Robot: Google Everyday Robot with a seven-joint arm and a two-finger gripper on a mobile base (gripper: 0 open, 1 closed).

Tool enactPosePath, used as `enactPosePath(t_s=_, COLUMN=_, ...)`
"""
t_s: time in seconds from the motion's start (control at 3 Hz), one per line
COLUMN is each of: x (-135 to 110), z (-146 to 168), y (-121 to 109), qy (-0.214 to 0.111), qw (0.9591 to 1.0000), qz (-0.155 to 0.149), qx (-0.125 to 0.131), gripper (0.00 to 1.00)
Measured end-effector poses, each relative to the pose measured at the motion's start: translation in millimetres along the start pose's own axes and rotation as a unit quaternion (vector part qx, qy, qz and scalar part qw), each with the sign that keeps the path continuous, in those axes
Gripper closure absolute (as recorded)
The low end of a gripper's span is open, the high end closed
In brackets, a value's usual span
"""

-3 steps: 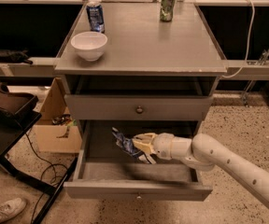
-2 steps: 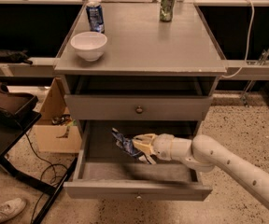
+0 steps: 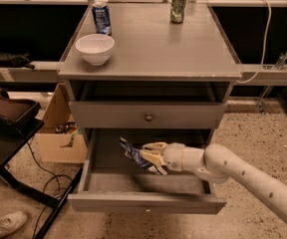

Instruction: Place blue chip bag into middle drawer

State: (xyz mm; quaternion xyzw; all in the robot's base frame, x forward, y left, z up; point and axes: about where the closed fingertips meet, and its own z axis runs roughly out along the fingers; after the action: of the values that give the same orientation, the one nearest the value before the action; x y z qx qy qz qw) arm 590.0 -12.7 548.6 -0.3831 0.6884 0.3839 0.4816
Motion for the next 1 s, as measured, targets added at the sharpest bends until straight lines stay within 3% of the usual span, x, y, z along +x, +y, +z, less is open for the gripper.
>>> enactPosePath(t_s=0.33, x=0.0, z=0.0, y=0.0, qy=0.000, qw=1.0000, qz=0.000, qx=0.000, gripper=0.07)
enactPosePath(t_s=0.67, x=-0.7, z=4.3, y=2.1, qy=0.001, qw=0.9999, qz=-0.004, qx=-0.010, gripper=0.00)
enactPosePath(t_s=1.0, x=-4.1, z=5.3, y=3.9, qy=0.004, qw=0.9997, qz=-0.011, qx=-0.019, gripper=0.00)
